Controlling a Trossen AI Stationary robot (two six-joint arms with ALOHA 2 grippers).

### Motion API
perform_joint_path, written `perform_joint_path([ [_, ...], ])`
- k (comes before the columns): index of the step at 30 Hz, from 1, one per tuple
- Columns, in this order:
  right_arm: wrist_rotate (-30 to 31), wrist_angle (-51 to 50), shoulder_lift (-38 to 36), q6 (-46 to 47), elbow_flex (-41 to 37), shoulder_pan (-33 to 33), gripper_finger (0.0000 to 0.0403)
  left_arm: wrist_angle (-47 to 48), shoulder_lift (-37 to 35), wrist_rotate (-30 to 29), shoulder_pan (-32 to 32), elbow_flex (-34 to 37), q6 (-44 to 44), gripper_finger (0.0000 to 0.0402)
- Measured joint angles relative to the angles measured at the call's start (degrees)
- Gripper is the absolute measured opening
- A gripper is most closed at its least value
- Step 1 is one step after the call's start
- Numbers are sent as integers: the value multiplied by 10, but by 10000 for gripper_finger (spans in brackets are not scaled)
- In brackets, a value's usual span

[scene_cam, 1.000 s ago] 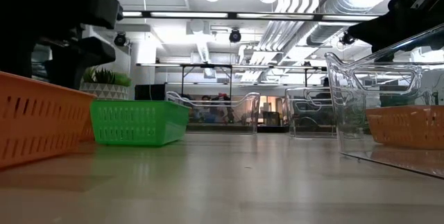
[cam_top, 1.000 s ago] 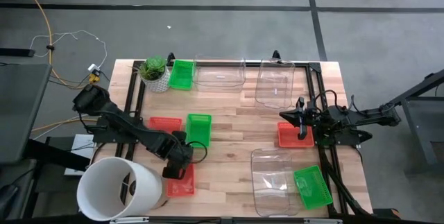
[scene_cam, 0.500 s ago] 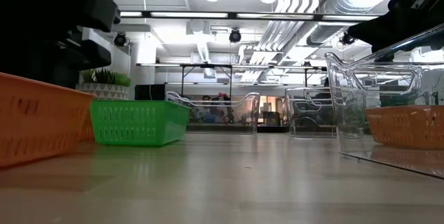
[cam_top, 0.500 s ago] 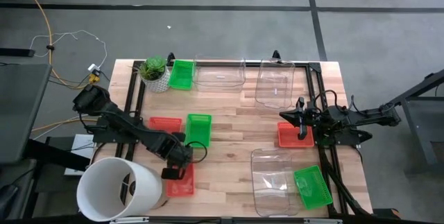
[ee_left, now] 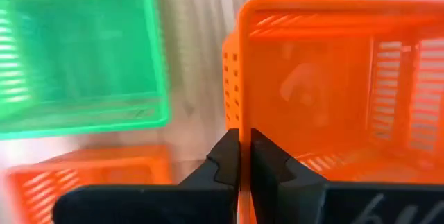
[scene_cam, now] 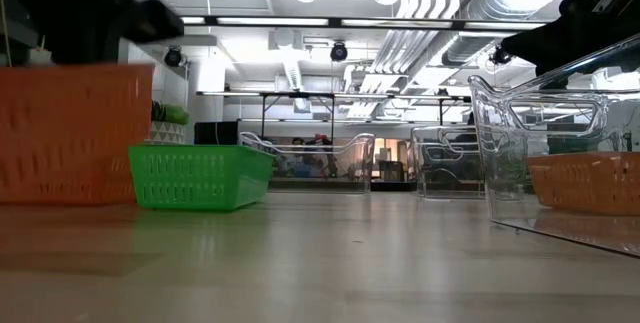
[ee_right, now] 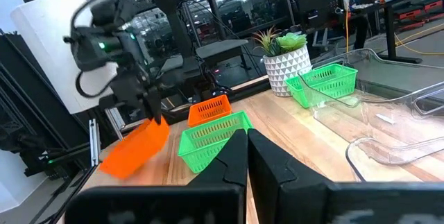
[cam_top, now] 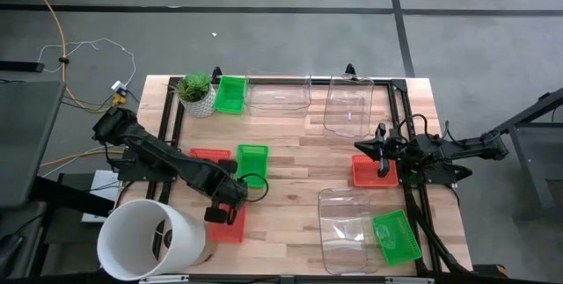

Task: Stack baskets by color
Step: Stack the bottom orange bin on top of the top left orange bin

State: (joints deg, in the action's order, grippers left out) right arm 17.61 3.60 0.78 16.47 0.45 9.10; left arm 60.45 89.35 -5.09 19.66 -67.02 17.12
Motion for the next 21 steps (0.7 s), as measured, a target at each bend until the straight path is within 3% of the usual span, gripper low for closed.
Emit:
perform_joint_path([
  [10,0,0,1,0,0,0,0,86,-92,-162,-2,-84,17,0],
  [21,0,0,9,0,0,0,0,127,-241,-340,-21,-47,161,0],
])
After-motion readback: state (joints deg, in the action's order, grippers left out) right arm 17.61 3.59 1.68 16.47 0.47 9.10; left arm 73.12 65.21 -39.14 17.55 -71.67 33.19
